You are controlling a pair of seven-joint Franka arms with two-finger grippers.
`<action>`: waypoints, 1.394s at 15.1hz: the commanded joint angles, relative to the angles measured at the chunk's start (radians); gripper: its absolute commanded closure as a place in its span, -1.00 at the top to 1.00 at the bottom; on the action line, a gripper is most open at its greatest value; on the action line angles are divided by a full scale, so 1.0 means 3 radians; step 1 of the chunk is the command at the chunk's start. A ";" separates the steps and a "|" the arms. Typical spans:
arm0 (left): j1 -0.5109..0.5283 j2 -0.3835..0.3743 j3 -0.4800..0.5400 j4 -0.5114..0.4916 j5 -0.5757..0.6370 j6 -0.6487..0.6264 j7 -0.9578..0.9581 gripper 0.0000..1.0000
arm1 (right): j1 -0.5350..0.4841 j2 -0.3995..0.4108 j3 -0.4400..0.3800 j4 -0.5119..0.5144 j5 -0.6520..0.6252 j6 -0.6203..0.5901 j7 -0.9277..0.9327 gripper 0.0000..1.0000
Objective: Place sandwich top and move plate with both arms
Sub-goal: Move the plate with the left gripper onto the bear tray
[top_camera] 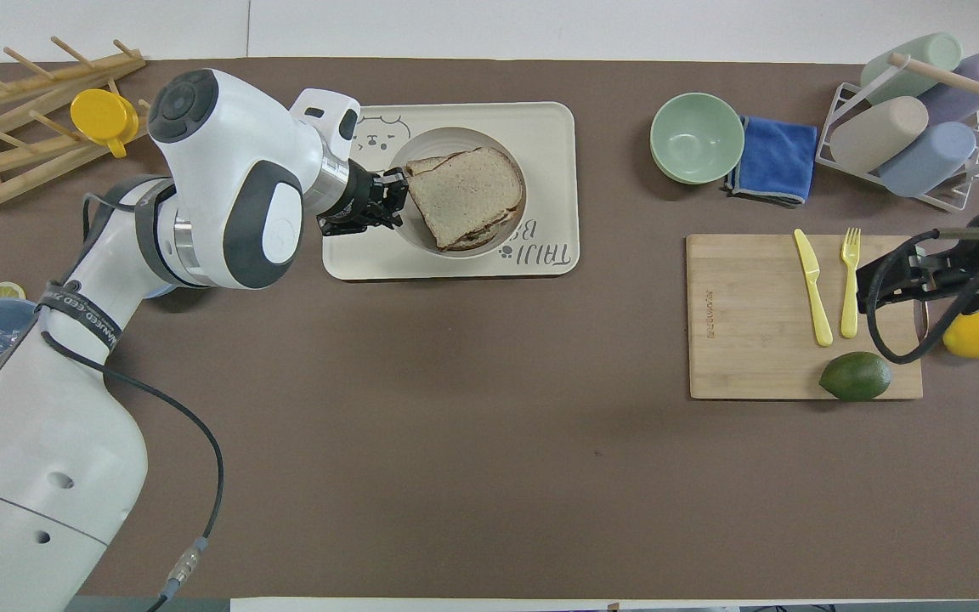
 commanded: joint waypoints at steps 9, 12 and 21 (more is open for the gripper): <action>-0.0003 0.0178 -0.0017 -0.0095 -0.0011 0.0487 0.0405 -1.00 | -0.0035 -0.0026 0.0008 0.0001 0.0050 -0.0019 -0.0081 1.00; -0.0003 0.0173 -0.0012 -0.0111 -0.0001 0.0519 0.0450 -0.99 | -0.0035 -0.0026 0.0008 0.0001 0.0050 -0.0019 -0.0081 1.00; 0.0206 0.0031 0.0003 0.0027 0.0366 0.0330 0.0491 1.00 | -0.0035 -0.0026 0.0008 0.0001 0.0050 -0.0019 -0.0081 1.00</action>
